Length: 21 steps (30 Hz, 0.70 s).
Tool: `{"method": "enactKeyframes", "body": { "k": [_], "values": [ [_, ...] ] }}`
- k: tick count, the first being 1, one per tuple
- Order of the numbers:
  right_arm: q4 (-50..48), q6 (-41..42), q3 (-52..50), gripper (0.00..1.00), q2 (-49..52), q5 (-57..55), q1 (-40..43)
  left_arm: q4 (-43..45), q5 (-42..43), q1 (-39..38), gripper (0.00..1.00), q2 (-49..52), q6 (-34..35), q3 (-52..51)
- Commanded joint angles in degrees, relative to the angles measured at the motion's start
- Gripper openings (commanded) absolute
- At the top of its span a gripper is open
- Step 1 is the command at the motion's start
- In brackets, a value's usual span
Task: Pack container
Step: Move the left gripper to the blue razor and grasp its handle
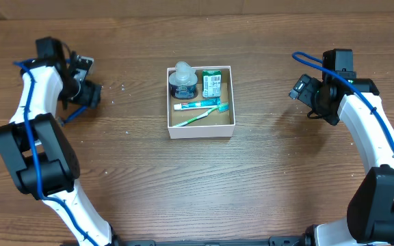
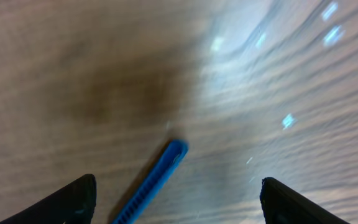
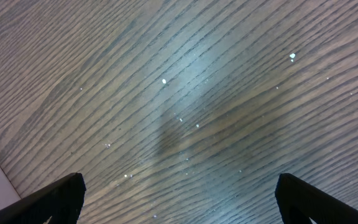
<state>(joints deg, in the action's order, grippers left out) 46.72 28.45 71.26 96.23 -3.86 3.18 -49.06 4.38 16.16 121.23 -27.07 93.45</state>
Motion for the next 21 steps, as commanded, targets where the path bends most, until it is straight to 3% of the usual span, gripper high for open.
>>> {"method": "enactKeyframes", "body": {
  "k": [1, 6, 15, 17, 21],
  "values": [
    [-0.2, 0.1, 1.3, 1.0, 0.3, -0.5, 0.0, 1.3, 2.7, 2.4, 0.83, 0.3, -1.5, -4.5],
    [-0.2, 0.1, 1.3, 1.0, 0.3, -0.5, 0.0, 4.1, 2.8, 2.6, 0.81, 0.3, -1.5, -8.5],
    [-0.2, 0.1, 1.3, 1.0, 0.3, -0.5, 0.0, 4.3, 6.9, 2.6, 0.57, 0.3, 1.9, -14.6],
    [-0.2, 0.1, 1.3, 1.0, 0.3, -0.6, 0.0, 4.3, 7.0, 2.6, 0.45, 0.3, 3.5, -15.9],
    [-0.2, 0.1, 1.3, 1.0, 0.3, -0.5, 0.0, 3.9, 7.3, 2.6, 0.12, 0.3, 7.4, -17.0]
  ]
}}
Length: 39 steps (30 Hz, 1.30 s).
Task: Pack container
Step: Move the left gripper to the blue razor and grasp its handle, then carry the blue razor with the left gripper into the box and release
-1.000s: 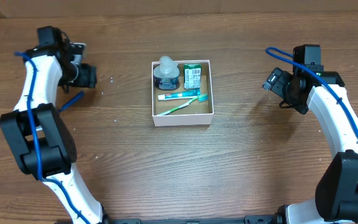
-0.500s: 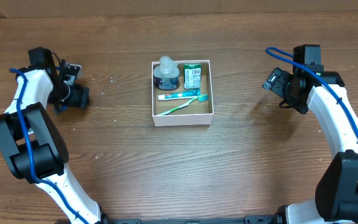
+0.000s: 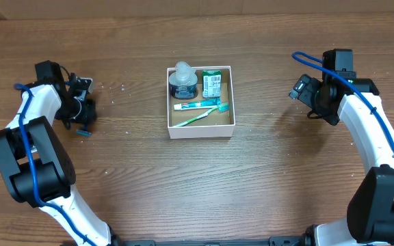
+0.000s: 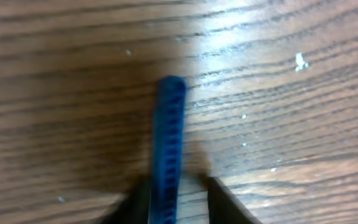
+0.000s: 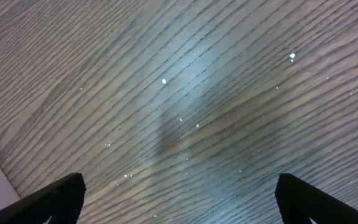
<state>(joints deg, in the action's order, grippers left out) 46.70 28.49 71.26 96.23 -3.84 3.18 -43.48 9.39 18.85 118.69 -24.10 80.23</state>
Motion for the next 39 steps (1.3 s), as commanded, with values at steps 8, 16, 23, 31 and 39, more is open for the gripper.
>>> {"method": "enactKeyframes", "body": {
  "k": [8, 16, 23, 31, 39],
  "values": [
    [-0.2, 0.0, 1.3, 1.0, 0.3, -0.6, 0.0, -2.9, 7.3, -0.1, 0.04, 2.8, 10.5, -1.2],
    [-0.2, 0.0, 1.3, 1.0, 0.3, -0.6, 0.0, -26.4, 25.6, -5.4, 0.04, 2.4, 8.0, 31.0],
    [-0.2, 0.0, 1.3, 1.0, 0.3, -0.6, 0.0, -40.3, 21.3, -25.0, 0.04, 2.3, -6.3, 55.5],
    [-0.2, 0.0, 1.3, 1.0, 0.3, -0.6, 0.0, -35.7, -5.5, -48.4, 0.04, 3.1, -21.0, 53.8],
    [-0.2, 0.0, 1.3, 1.0, 0.3, -0.6, 0.0, -30.2, -7.9, -46.6, 0.04, 3.2, -21.8, 38.4]
  ]
}}
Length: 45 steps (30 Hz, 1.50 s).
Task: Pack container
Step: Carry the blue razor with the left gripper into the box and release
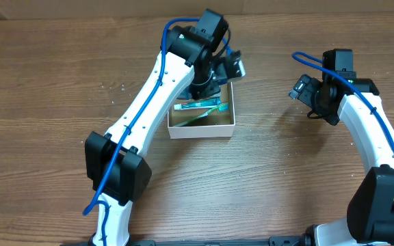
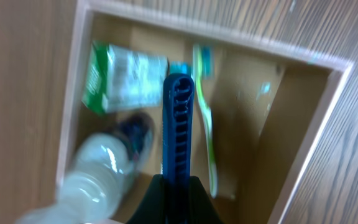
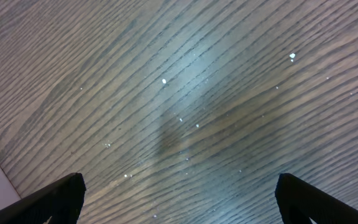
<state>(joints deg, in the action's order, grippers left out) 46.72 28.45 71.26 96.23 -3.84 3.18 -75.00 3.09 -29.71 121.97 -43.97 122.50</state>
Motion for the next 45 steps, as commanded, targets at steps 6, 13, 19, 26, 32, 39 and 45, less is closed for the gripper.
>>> {"method": "enactKeyframes", "body": {
  "k": [6, 13, 19, 26, 32, 39, 45],
  "values": [
    [-0.2, 0.1, 1.3, 1.0, 0.3, -0.6, 0.0, 6.8, 2.4, 3.8, 0.08, -0.1, -3.5, -11.4],
    [-0.2, 0.1, 1.3, 1.0, 0.3, -0.6, 0.0, 7.9, 4.9, 2.6, 0.17, -0.1, -3.8, -11.5],
    [-0.2, 0.1, 1.3, 1.0, 0.3, -0.6, 0.0, 7.8, 4.3, 2.6, 0.59, -0.1, -3.8, -11.4],
    [-0.2, 0.1, 1.3, 1.0, 0.3, -0.6, 0.0, -0.5, 3.9, 1.4, 0.59, -0.5, -3.6, -4.5],
    [-0.2, 0.1, 1.3, 1.0, 0.3, -0.6, 0.0, -9.3, 7.2, -2.7, 0.72, -4.0, -2.4, 7.3],
    [-0.2, 0.1, 1.3, 1.0, 0.3, -0.6, 0.0, -7.3, 16.2, -7.6, 1.0, -9.5, 11.0, 8.6],
    [-0.2, 0.1, 1.3, 1.0, 0.3, -0.6, 0.0, -17.8, 14.3, -7.8, 1.0, -9.5, 12.0, 8.5]
  ]
}}
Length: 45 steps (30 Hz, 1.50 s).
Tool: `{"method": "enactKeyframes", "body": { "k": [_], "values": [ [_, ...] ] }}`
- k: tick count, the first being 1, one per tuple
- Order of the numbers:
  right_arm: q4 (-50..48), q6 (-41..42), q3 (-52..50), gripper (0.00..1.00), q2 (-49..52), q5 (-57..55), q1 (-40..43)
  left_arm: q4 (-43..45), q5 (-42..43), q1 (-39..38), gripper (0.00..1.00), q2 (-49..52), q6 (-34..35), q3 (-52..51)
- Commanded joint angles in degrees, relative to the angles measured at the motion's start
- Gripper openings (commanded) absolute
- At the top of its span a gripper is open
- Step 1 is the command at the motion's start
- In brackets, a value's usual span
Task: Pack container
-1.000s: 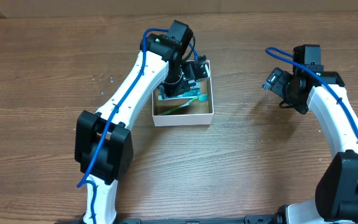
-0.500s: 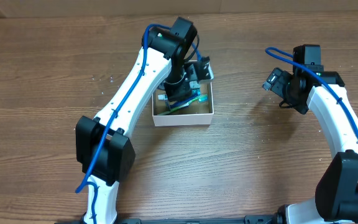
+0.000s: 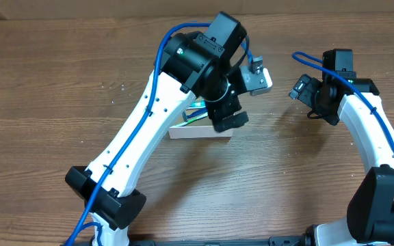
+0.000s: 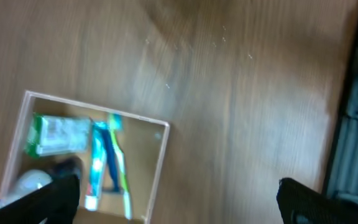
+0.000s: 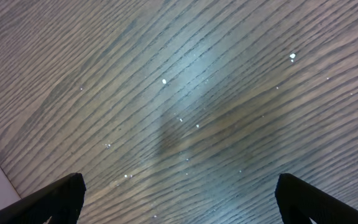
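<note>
The white box (image 4: 159,163) sits at the lower left of the left wrist view. It holds a green packet (image 4: 58,135), a clear bottle (image 4: 35,181), a toothpaste tube (image 4: 96,169), a green toothbrush (image 4: 122,177) and a blue comb (image 4: 109,157) lying between those two. My left gripper (image 4: 179,208) hangs open and empty above the box's right side. In the overhead view the left arm hides most of the box (image 3: 198,133). My right gripper (image 5: 179,202) is open over bare wood at the table's right (image 3: 305,92).
The wooden table (image 3: 60,102) lies around the box on all sides. A small white corner shows at the lower left of the right wrist view. A dark edge runs along the right of the left wrist view.
My left gripper was shut on the blue comb just above the box. Now it is open, higher and further right, and the comb lies in the box. The right arm is unchanged.
My left gripper stood open over the blue comb at the table's far left. Then it was shut on the comb there. Then it held the comb over the box, and now the comb lies inside with the gripper open.
</note>
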<state>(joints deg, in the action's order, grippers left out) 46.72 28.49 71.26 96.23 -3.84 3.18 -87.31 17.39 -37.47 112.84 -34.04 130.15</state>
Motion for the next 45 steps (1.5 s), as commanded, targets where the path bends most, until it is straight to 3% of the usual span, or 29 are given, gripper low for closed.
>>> {"method": "enactKeyframes", "body": {
  "k": [1, 8, 13, 18, 21, 24, 29, 32, 34, 38, 43, 45],
  "values": [
    [-0.2, 0.1, 1.3, 1.0, 0.3, -0.6, 0.0, -8.7, -1.0, 0.0, 1.0, -0.3, 2.1, 0.8],
    [-0.2, 0.1, 1.3, 1.0, 0.3, -0.6, 0.0, -9.4, -10.6, 4.5, 1.0, -1.4, 4.2, -0.7],
    [-0.2, 0.0, 1.3, 1.0, 0.3, -0.6, 0.0, 1.8, -12.0, 9.7, 1.0, -9.9, -2.1, -1.5],
    [-0.2, 0.1, 1.3, 1.0, 0.3, -0.6, 0.0, 14.9, 3.2, 21.1, 1.0, -21.2, -9.0, -14.8],
    [-0.2, 0.0, 1.3, 1.0, 0.3, -0.6, 0.0, 30.6, 21.9, 33.1, 1.0, -31.6, -9.0, -34.2],
    [-0.2, 0.0, 1.3, 1.0, 0.3, -0.6, 0.0, 42.5, 29.6, 38.2, 1.0, -40.0, -8.9, -49.0],
    [-0.2, 0.0, 1.3, 1.0, 0.3, -0.6, 0.0, 63.6, 19.3, 39.6, 1.0, -57.0, 5.8, -74.6],
    [-0.2, 0.0, 1.3, 1.0, 0.3, -0.6, 0.0, 79.6, 8.4, 39.6, 1.0, -70.6, 26.5, -92.0],
    [-0.2, 0.0, 1.3, 1.0, 0.3, -0.6, 0.0, 85.3, 0.0, 39.7, 1.0, -78.1, 39.9, -100.5],
    [-0.2, 0.0, 1.3, 1.0, 0.3, -0.6, 0.0, 88.1, -3.4, 39.8, 1.0, -88.2, 45.2, -112.0],
    [-0.2, 0.0, 1.3, 1.0, 0.3, -0.6, 0.0, 88.0, -13.5, 39.8, 1.0, -95.2, 60.0, -122.9],
    [-0.2, 0.0, 1.3, 1.0, 0.3, -0.6, 0.0, 88.8, -14.3, 39.8, 1.0, -97.4, 61.1, -125.9]
  ]
}}
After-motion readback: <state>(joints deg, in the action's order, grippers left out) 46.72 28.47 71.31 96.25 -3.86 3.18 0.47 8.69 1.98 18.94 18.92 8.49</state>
